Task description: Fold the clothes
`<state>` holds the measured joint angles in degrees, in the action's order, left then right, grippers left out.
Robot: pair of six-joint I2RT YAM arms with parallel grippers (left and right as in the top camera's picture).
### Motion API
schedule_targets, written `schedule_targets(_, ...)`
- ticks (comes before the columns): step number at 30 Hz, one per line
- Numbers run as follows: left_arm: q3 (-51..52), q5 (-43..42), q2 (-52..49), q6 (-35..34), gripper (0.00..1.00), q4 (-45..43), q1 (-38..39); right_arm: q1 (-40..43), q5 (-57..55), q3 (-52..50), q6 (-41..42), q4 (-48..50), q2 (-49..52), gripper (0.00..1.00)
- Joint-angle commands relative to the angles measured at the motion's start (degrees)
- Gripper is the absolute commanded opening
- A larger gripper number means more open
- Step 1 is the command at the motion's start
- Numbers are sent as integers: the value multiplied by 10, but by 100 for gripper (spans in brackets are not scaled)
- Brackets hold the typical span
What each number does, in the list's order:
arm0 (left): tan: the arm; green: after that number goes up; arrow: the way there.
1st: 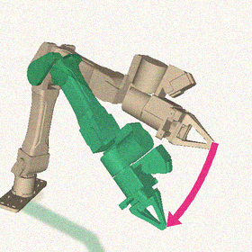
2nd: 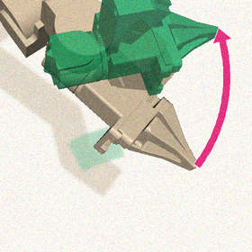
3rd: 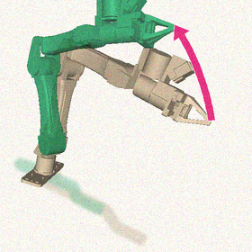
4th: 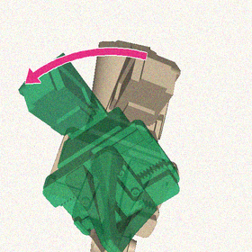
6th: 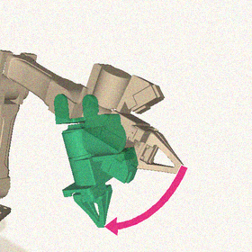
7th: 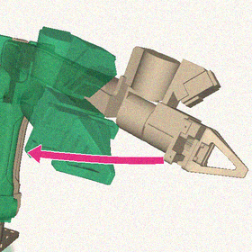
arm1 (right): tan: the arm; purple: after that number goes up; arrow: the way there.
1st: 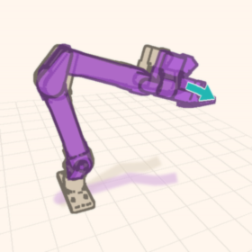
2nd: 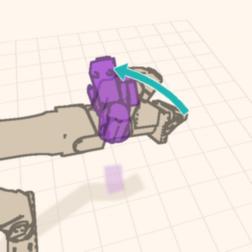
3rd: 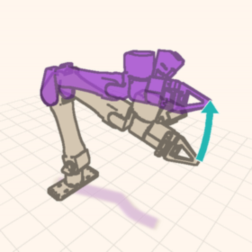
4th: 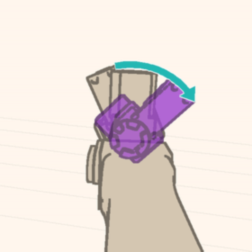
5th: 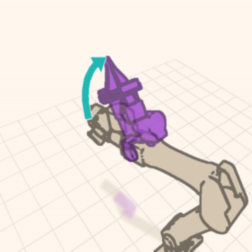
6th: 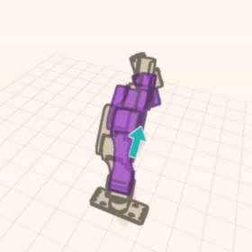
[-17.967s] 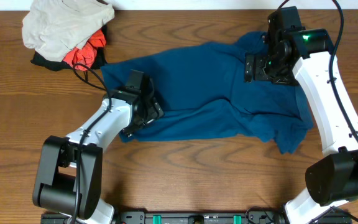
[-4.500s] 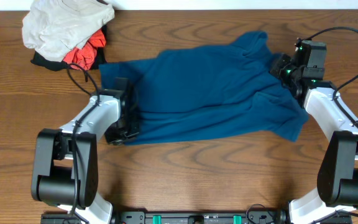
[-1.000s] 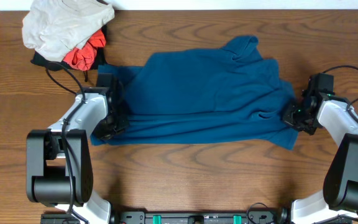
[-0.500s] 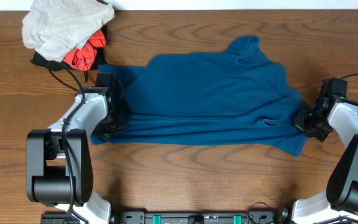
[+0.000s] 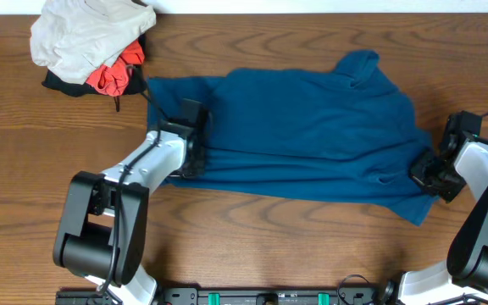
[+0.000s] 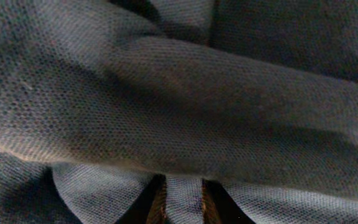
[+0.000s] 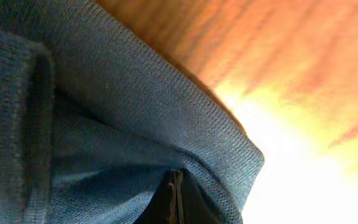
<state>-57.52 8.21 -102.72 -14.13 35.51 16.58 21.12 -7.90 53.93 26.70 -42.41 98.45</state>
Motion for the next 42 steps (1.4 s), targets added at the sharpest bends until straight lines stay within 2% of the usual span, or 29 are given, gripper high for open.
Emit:
schedule_targets(1,9,10,-24,12,22,6,-3,8,-43,-3,20,-1,-5,1)
schedule_targets(8,-4,20,-4,10,22,49,-25,8,-43,25,20,-27,-66,1)
schedule_targets(12,-5,66,15,7,22,85,-35,8,-48,44,5,-40,-125,3)
schedule_targets(16,-5,92,16,-41,22,101,-52,8,-47,45,2,-40,-171,4)
schedule_targets(20,-5,92,17,-37,22,101,-52,4,-17,45,-23,-42,-189,3)
schedule_targets(23,-5,90,25,-38,22,103,-49,-11,41,45,-64,-36,-192,8)
schedule_targets(26,-6,90,48,-45,22,110,-45,-34,111,45,-113,-34,-192,21)
schedule_targets(28,-6,90,73,-60,40,114,-45,-54,172,45,-163,-34,-192,30)
schedule_targets(29,-6,90,86,-67,53,114,-45,-65,197,45,-181,-35,-192,35)
schedule_targets(31,-6,89,114,-72,61,114,-45,-91,232,45,-194,-34,-192,38)
schedule_targets(33,-6,85,135,-72,66,114,-45,-120,245,45,-195,-35,-192,37)
schedule_targets(37,-6,46,150,-72,66,110,-45,-176,244,44,-191,-40,-185,18)
schedule_targets(40,-3,-5,142,-82,55,110,-45,-212,244,44,-165,-51,-169,5)
schedule_targets(42,2,-23,134,-92,48,110,-45,-230,244,44,-156,-54,-155,2)
